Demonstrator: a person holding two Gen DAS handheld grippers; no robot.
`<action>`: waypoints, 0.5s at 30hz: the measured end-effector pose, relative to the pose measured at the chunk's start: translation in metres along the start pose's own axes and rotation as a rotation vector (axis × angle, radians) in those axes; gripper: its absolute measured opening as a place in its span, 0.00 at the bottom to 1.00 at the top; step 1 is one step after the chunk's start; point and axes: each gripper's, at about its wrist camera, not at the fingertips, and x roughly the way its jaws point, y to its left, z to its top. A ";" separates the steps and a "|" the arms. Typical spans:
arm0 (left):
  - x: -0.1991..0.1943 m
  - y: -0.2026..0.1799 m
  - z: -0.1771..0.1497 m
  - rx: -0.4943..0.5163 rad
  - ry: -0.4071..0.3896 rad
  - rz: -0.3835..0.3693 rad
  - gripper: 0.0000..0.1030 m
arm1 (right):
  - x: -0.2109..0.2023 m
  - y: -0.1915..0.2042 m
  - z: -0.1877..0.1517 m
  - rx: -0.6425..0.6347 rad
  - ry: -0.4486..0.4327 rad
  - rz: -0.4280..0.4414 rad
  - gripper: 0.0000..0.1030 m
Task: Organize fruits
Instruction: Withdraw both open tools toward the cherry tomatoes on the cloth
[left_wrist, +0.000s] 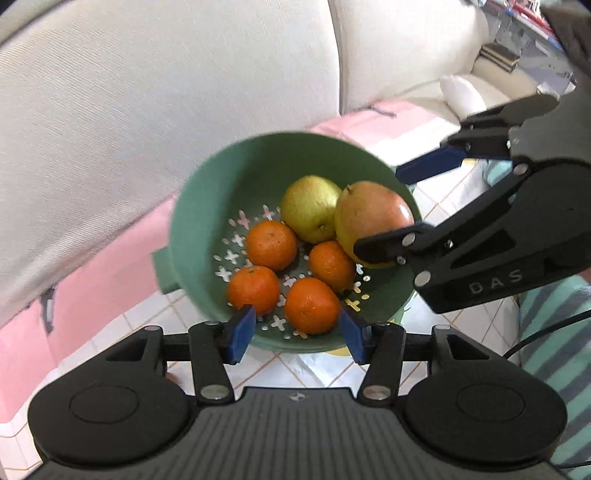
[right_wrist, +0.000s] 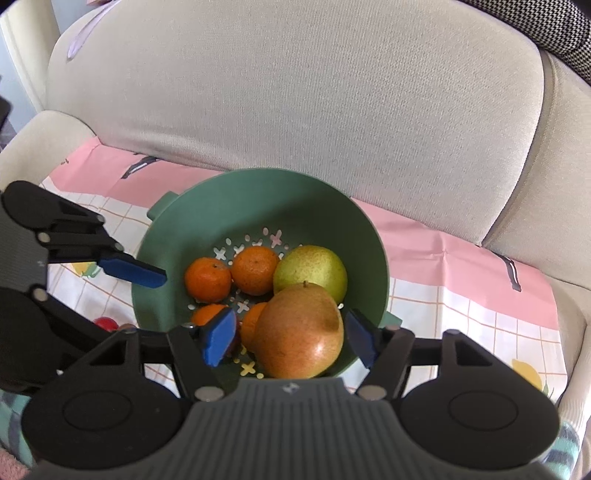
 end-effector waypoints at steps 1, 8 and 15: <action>-0.006 0.000 -0.001 -0.003 -0.010 0.012 0.60 | -0.002 0.002 0.000 0.001 -0.005 0.001 0.68; -0.044 0.012 -0.018 -0.066 -0.048 0.065 0.60 | -0.024 0.017 -0.008 0.060 -0.100 0.004 0.71; -0.072 0.028 -0.049 -0.157 -0.060 0.102 0.60 | -0.045 0.042 -0.030 0.143 -0.231 0.032 0.71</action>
